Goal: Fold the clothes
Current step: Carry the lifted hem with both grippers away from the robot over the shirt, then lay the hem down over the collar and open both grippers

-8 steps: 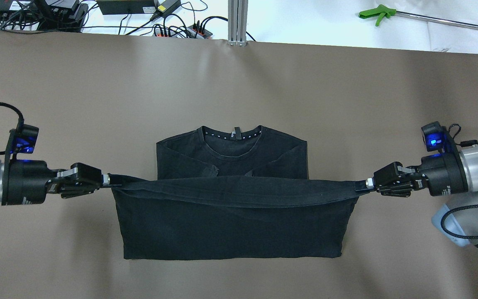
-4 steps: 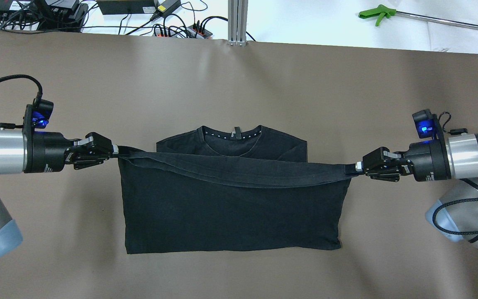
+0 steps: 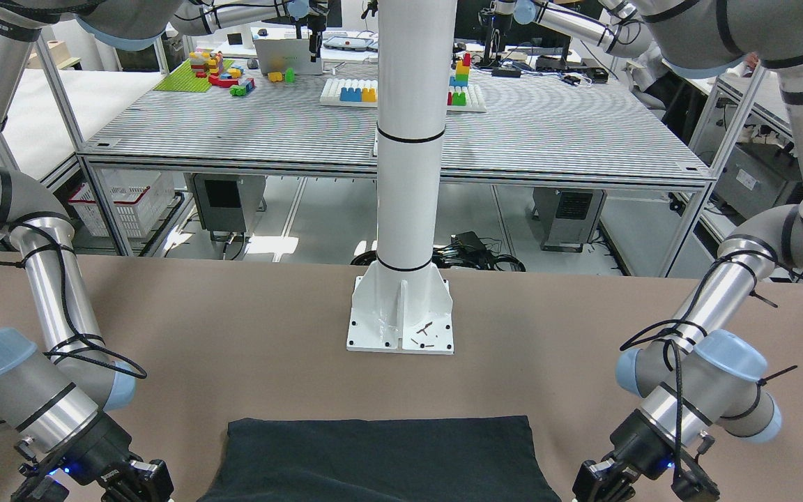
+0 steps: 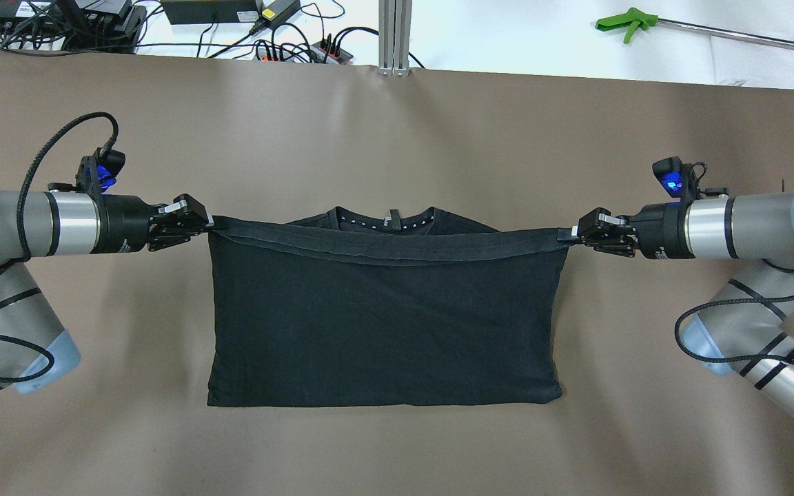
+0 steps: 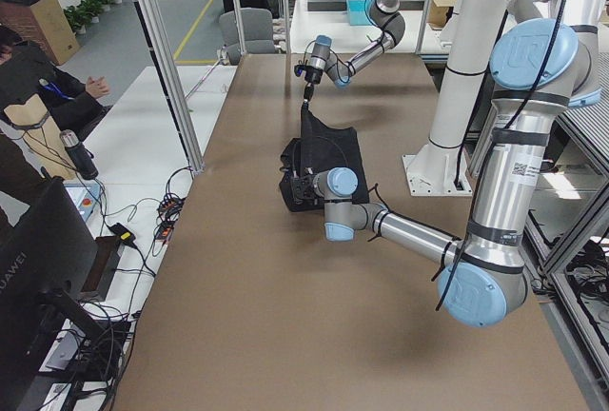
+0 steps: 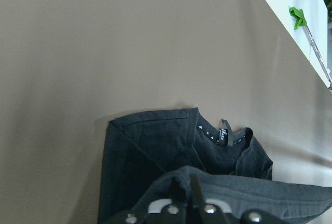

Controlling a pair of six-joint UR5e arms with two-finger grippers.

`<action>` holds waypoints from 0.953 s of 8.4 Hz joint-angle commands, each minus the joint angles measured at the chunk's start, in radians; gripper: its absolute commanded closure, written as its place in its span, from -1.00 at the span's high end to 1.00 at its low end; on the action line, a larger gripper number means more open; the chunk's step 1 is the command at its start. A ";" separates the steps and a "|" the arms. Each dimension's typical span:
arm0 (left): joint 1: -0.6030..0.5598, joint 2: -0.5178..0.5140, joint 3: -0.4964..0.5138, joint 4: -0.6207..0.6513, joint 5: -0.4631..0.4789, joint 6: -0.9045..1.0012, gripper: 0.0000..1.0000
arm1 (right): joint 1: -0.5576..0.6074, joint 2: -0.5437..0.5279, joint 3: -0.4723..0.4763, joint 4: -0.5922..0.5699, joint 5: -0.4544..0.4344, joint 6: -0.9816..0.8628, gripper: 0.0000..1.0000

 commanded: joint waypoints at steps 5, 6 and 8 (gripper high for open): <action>-0.003 -0.025 0.062 0.004 0.001 0.025 -1.00 | -0.001 0.027 -0.040 -0.004 -0.013 -0.009 -1.00; -0.003 -0.042 0.054 0.004 -0.002 0.022 -1.00 | -0.002 0.042 -0.035 -0.010 -0.013 0.000 -1.00; -0.003 -0.036 0.022 -0.002 -0.014 0.020 -1.00 | -0.008 0.050 -0.029 -0.021 -0.013 0.000 -1.00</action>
